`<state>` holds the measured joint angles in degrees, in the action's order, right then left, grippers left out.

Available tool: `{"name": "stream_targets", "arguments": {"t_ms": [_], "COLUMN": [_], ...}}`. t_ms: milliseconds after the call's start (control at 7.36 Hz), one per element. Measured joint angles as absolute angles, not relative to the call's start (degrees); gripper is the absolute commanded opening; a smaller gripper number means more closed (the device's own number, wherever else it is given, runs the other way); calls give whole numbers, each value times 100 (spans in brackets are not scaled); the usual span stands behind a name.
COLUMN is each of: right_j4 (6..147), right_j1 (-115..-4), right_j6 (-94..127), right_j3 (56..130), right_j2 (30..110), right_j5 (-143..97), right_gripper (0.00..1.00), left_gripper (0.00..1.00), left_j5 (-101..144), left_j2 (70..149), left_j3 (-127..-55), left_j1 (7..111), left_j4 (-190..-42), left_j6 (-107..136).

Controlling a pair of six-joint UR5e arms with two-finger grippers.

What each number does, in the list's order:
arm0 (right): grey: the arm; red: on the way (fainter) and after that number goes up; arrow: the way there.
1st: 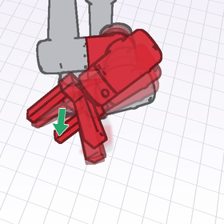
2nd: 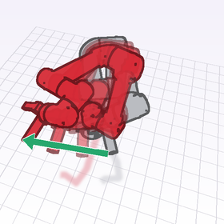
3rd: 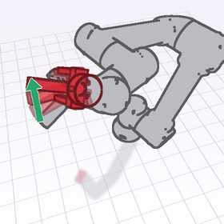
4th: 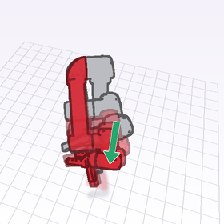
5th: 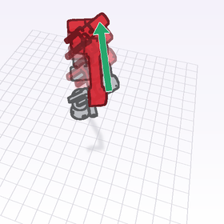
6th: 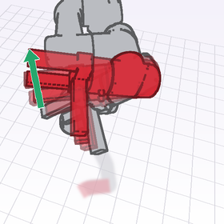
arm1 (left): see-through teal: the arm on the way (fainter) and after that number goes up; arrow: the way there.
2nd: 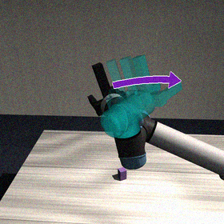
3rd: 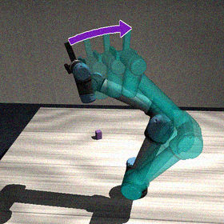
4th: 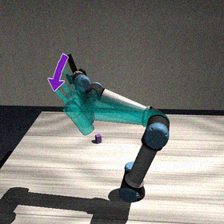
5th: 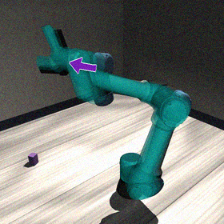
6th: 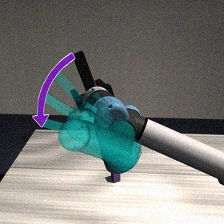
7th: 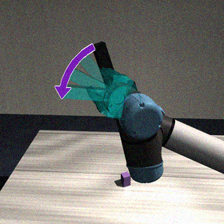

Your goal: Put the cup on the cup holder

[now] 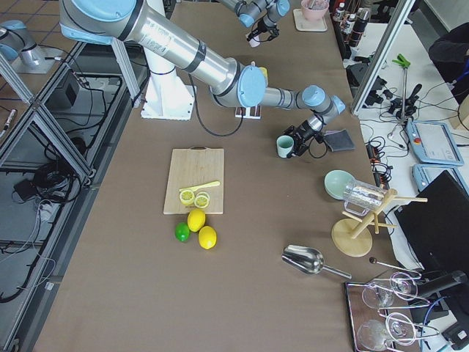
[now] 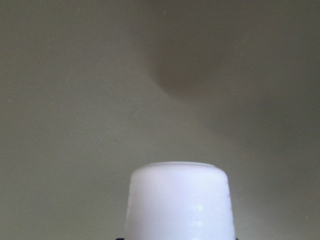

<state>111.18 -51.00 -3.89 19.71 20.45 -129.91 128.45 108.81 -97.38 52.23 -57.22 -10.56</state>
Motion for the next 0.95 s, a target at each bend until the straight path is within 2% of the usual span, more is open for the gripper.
{"name": "stream_targets", "arguments": {"t_ms": [136, 408, 679, 951], "right_j4": [11118, 11121, 11317, 11628], "right_j1": [-5095, -5106, -5280, -5474], "right_j6": [-405, -444, -688, -1167], "right_j3": [1968, 1977, 2014, 2327], "right_j2": [2045, 2031, 1953, 1917], "right_j5": [-12951, -12888, -12932, -13023], "right_gripper": [0, 0, 0, 0], "left_gripper": [29, 29, 29, 27], "left_j5": [13158, 13348, 13053, 11766], "left_j2": [10453, 9862, 9492, 9222], "left_j3": [-10224, -10793, -10958, -11038], "left_j1": [5204, 5137, 4907, 4192], "left_j4": [-6815, -9153, -11757, -14221], "left_j6": [-311, 1057, 2405, 3351]}}
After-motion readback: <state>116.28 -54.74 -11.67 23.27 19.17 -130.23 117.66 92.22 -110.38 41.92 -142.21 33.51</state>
